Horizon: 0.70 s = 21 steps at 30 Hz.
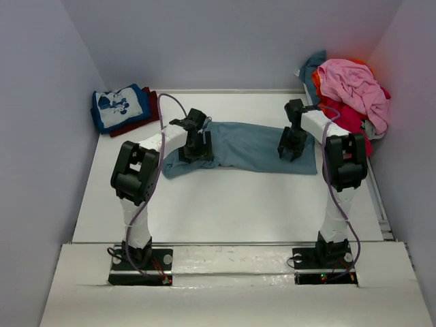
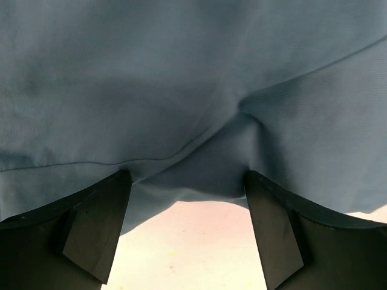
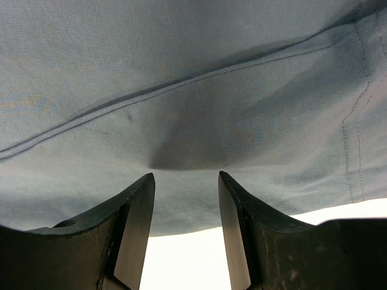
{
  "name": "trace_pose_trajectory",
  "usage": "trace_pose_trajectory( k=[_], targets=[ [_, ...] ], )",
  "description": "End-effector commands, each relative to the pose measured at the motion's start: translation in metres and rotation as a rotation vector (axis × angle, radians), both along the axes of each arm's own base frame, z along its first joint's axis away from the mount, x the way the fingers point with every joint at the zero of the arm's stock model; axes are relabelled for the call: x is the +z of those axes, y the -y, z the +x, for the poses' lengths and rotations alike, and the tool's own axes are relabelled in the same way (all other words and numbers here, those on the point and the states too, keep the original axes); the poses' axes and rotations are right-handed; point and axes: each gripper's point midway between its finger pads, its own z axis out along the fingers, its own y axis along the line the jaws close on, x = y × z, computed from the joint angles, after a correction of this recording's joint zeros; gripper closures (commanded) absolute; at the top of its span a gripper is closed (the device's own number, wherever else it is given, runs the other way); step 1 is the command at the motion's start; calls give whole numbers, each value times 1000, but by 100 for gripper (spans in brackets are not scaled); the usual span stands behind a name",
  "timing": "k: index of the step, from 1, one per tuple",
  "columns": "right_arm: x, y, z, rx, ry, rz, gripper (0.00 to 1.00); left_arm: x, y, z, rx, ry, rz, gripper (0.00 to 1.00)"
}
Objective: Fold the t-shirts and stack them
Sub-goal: Fold the other side of the tshirt into a rectangle
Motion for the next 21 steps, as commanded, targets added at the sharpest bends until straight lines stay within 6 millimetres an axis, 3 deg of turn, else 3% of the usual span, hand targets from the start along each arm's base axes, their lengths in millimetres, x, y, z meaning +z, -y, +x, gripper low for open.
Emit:
trace_pose_trajectory(
  k=[1, 12, 15, 21],
  targets=[
    [14, -7, 7, 16, 54, 21, 48, -8, -2, -13, -8, -42, -48, 10],
    [8, -7, 3, 21, 47, 27, 48, -21, -24, -20, 48, -55, -36, 6],
    [7, -7, 2, 19, 46, 24, 48, -16, -29, -23, 56, -48, -20, 6],
    [6, -7, 2, 21, 41, 26, 48, -7, -58, -26, 118, -32, 45, 5]
  ],
)
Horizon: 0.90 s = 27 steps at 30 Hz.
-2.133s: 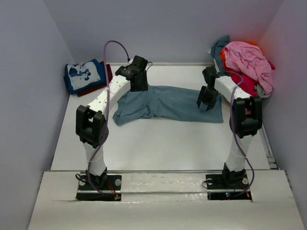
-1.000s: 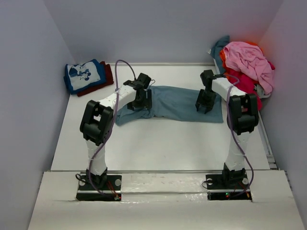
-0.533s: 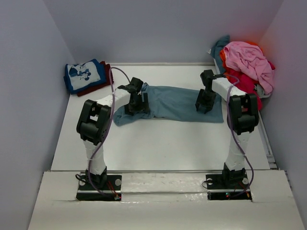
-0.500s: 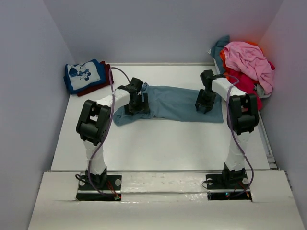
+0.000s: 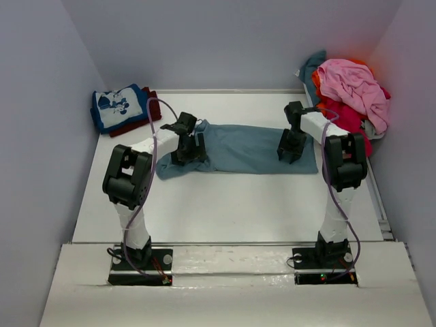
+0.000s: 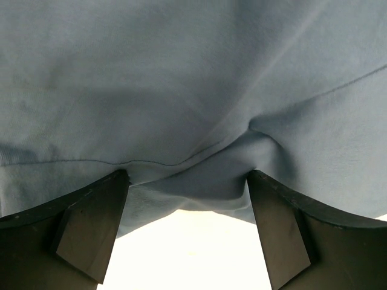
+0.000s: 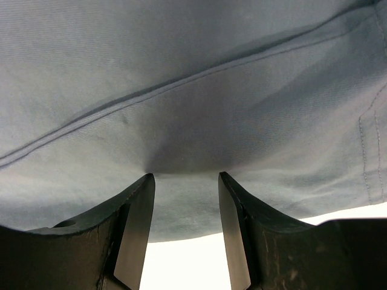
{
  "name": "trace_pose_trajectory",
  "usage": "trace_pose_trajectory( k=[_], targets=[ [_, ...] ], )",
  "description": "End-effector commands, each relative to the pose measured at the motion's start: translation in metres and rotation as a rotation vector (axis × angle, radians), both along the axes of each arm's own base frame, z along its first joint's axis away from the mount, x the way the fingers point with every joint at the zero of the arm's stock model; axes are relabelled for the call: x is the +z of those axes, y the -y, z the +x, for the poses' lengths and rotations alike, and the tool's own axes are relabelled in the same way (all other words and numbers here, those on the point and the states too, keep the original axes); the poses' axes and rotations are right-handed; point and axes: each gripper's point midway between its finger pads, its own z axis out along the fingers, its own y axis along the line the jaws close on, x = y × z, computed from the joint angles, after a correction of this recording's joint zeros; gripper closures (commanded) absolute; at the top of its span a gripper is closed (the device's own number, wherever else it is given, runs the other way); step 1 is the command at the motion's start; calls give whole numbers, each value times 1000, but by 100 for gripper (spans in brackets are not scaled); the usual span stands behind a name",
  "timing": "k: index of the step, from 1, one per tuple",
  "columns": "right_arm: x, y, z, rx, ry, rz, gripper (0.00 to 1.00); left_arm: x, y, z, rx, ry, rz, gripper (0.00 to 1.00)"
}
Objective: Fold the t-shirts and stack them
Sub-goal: Fold the other side of the tshirt into a rectangle
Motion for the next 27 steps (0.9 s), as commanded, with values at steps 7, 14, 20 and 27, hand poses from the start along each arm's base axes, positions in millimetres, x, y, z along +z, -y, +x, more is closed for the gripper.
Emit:
trace_pose_trajectory(
  k=[7, 14, 20, 27],
  targets=[
    [15, -3, 10, 19, 60, 2, 48, 12, -55, -23, 117, -36, 80, 5],
    [16, -1, 8, 18, 60, -11, 48, 15, -69, -27, 157, -41, 86, 5],
    [14, 3, 4, 14, 48, -31, 48, 11, -86, -37, 184, -60, 102, 5],
    [17, 3, 6, 11, 52, -30, 48, 17, -105, -42, 216, -54, 113, 5]
  ],
)
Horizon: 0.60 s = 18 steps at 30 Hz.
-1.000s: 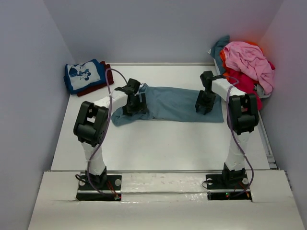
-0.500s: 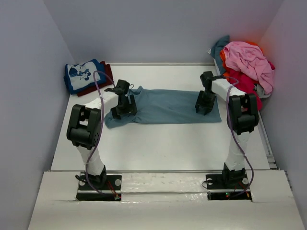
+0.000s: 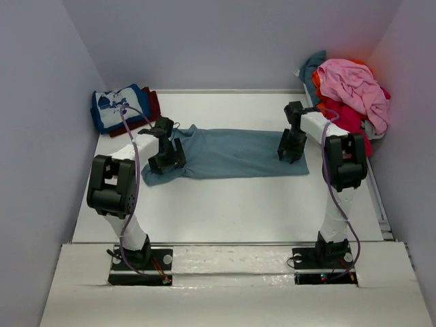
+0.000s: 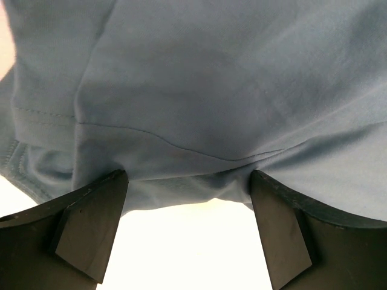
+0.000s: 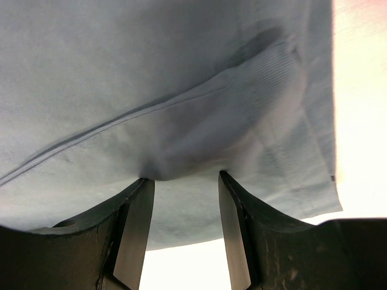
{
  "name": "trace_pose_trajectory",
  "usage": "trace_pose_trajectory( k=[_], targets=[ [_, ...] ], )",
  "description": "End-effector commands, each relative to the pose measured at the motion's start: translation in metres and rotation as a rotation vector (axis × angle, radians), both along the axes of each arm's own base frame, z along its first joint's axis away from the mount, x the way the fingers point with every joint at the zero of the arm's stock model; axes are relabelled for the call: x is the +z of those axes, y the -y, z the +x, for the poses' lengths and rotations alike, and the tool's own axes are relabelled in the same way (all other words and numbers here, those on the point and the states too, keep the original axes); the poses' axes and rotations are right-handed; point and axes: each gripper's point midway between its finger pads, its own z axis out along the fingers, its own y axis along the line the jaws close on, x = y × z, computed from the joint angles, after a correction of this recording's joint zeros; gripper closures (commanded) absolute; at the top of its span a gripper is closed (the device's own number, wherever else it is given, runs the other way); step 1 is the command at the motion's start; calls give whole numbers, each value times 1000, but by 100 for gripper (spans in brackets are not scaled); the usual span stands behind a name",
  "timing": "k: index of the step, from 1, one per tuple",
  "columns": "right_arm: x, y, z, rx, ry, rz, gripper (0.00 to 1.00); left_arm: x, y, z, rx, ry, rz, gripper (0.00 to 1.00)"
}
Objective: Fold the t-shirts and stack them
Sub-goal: Fold the other side of the tshirt into a rectangle
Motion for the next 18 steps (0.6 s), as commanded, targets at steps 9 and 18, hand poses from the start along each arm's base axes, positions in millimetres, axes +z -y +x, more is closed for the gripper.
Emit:
trace_pose_trajectory(
  k=[9, 18],
  targets=[
    [15, 0, 5, 17, 48, -15, 48, 13, -39, -17, 46, -4, 54, 5],
    [20, 3, 9, 19, 58, -32, 48, 11, -50, -24, 66, -14, 64, 5]
  ],
)
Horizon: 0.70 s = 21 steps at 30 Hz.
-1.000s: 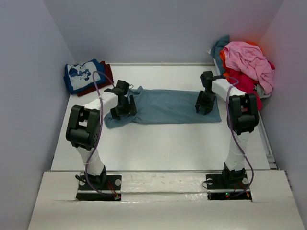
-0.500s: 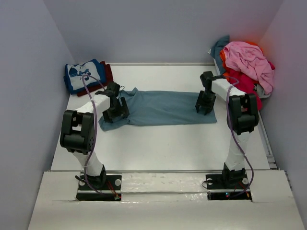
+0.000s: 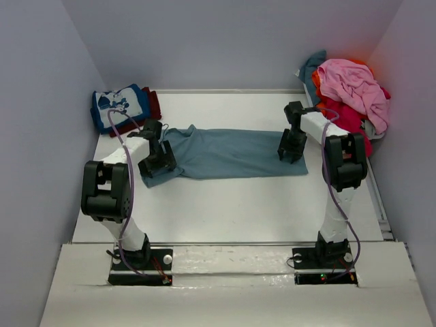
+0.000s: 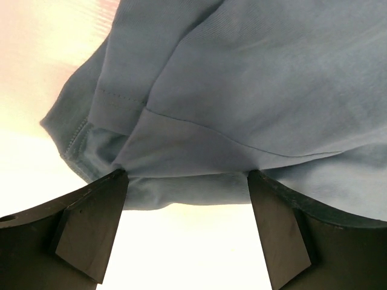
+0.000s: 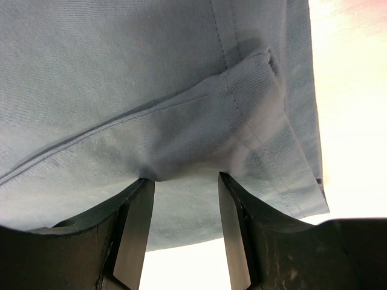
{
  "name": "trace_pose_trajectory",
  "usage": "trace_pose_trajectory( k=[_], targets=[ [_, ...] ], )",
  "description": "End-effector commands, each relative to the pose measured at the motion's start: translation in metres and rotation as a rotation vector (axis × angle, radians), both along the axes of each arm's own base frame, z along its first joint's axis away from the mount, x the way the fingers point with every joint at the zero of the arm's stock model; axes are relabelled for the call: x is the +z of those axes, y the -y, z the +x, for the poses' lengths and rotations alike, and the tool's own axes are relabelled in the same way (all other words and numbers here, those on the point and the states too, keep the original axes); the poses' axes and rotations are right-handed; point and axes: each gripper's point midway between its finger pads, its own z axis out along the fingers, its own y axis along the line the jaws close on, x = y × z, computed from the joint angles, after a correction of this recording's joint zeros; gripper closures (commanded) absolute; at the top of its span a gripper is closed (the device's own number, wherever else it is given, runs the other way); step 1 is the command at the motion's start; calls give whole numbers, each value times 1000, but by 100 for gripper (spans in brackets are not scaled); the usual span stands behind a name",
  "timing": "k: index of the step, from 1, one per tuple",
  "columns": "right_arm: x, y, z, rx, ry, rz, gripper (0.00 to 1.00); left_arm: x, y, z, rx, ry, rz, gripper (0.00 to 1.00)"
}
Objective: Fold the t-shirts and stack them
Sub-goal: Fold the other side of the tshirt into a rectangle
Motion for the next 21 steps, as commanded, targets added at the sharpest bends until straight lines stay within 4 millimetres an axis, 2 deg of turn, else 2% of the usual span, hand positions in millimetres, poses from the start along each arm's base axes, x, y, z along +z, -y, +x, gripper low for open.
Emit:
trace_pose_trajectory(
  k=[1, 8, 12, 21],
  targets=[
    [20, 2, 9, 15, 58, -28, 48, 7, -9, -12, -4, -6, 32, 5],
    [26, 2, 13, 21, 69, -30, 47, 7, -15, -13, 9, -10, 28, 5],
    [36, 0, 21, 30, 93, -20, 47, 6, -22, -14, 32, -15, 32, 5],
    [69, -8, 40, 57, 179, 15, 47, 1, -16, -16, 59, -3, -84, 5]
  ],
)
